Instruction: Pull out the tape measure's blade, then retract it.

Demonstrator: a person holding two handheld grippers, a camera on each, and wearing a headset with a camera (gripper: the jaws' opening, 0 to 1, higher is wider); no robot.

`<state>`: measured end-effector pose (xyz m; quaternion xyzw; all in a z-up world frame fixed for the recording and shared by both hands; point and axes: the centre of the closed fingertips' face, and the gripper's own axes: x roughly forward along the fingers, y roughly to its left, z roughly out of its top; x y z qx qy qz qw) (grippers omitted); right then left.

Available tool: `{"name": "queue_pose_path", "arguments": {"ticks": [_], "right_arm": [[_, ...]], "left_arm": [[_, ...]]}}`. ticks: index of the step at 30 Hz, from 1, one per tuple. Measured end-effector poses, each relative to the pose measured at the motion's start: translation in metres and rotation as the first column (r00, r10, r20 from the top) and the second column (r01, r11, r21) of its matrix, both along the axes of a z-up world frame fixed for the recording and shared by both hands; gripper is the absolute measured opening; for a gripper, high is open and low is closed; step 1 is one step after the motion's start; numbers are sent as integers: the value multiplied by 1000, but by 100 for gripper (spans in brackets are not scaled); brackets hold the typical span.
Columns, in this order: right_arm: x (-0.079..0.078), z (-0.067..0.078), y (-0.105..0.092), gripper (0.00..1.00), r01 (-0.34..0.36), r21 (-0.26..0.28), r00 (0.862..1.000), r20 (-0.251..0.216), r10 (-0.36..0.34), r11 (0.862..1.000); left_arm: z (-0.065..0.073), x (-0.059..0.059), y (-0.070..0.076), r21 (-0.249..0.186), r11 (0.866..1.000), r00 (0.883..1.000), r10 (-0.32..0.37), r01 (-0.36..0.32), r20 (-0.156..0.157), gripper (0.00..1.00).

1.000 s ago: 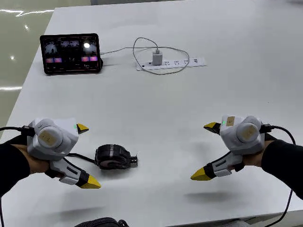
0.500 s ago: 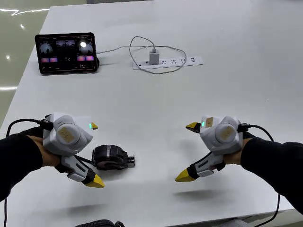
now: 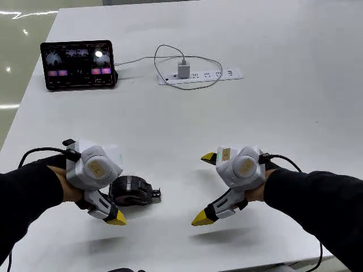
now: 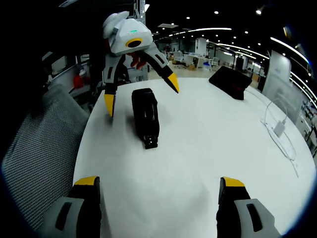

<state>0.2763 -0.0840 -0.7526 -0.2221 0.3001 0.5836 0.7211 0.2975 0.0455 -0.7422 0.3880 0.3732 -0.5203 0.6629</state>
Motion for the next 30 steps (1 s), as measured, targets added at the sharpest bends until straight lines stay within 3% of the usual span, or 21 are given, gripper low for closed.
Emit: {"name": "queue_pose_path", "arguments": {"ticks": [6, 11, 17, 21, 28, 30], "right_arm": [[0, -3, 16, 99, -39, -5, 999, 1, 39, 999], [7, -2, 24, 99, -33, 2, 999, 4, 33, 999], [13, -4, 29, 99, -34, -6, 999, 3, 34, 999], [12, -4, 36, 99, -42, -4, 999, 0, 42, 999], [11, -3, 45, 99, -54, 3, 999, 3, 54, 999], [13, -2, 46, 99, -45, 11, 999, 1, 45, 999]], "left_arm": [[-3, 2, -5, 1, 1000, 1000, 7, -7, 0, 88], [-4, -2, -9, 0, 1000, 1000, -29, 29, -12, 77], [-4, -9, -13, -20, 999, 997, -39, 38, -61, 60], [-4, -6, -15, -22, 999, 998, -32, 31, -57, 57], [-6, -5, -17, -8, 998, 996, -62, 61, -60, 37], [-6, -4, -16, -1, 996, 995, -91, 91, -36, 35]]}}
